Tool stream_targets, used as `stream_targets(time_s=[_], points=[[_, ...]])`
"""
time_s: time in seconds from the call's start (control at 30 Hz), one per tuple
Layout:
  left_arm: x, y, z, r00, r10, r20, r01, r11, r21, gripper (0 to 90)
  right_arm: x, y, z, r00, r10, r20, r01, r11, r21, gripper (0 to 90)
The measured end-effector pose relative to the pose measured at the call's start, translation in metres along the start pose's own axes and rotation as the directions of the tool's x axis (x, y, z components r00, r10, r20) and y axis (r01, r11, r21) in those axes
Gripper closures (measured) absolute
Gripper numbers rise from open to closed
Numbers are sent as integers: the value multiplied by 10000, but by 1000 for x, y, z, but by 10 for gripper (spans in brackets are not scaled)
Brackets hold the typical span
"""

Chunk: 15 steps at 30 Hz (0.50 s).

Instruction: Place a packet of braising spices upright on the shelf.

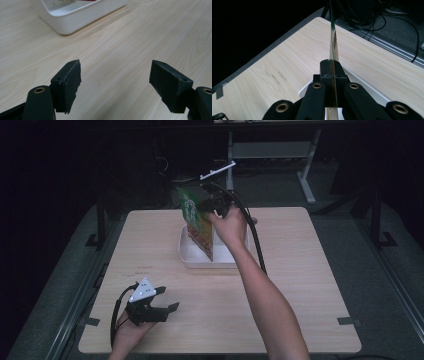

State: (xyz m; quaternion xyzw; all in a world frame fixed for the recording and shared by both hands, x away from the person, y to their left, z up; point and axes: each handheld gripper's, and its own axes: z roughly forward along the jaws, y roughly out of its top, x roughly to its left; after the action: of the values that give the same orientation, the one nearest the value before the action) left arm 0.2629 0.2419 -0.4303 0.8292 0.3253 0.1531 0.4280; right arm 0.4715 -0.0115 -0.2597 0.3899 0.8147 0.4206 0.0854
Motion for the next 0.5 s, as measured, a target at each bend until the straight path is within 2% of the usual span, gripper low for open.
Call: stream_targets(time_s=[0.5], points=[[1, 0, 0, 10000, 15, -26, -15, 10000, 9, 246, -10, -13, 11, 9987, 496, 76, -496, 9988, 8, 899]])
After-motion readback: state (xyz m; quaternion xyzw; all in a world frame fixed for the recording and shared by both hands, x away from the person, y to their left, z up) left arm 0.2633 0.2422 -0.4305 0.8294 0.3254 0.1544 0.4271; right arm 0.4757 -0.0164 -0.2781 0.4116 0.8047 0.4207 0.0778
